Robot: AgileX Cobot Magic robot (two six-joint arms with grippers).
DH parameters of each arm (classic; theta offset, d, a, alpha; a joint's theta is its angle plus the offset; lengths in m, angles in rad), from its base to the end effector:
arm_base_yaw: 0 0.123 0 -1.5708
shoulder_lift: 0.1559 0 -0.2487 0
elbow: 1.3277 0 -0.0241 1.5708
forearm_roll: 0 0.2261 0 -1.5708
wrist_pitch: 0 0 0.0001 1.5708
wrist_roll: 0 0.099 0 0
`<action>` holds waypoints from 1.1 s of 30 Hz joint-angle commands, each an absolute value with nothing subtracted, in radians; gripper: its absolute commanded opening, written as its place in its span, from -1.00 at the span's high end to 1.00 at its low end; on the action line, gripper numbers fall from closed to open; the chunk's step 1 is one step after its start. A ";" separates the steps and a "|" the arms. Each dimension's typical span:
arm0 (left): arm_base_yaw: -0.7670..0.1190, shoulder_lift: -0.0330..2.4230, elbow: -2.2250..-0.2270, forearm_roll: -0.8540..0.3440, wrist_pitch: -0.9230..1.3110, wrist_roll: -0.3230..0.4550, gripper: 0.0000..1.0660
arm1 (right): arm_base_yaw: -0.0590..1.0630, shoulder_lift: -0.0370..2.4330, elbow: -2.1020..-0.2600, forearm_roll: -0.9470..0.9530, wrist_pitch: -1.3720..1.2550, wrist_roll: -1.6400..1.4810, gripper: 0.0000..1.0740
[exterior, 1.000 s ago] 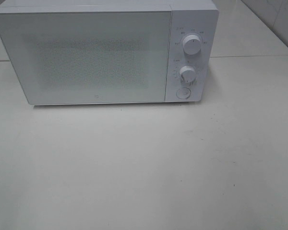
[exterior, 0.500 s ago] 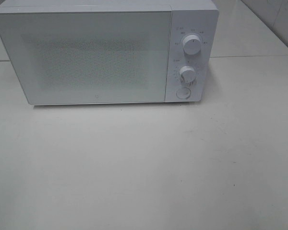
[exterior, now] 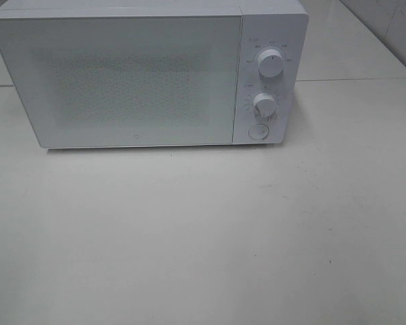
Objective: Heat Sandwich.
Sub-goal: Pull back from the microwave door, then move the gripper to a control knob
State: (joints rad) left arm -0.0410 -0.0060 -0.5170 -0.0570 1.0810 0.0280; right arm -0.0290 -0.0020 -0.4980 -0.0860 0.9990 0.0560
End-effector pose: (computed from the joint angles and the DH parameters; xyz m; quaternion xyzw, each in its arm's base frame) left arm 0.0135 -0.0055 0.2646 0.0311 0.8516 -0.0318 0.5223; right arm 0.0194 -0.0077 0.2670 0.0358 0.8352 -0.0356 0.5476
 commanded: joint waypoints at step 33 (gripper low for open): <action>-0.038 -0.023 -0.514 -0.067 1.070 0.026 -0.16 | -0.032 -0.021 -0.524 -0.078 0.884 0.074 -0.26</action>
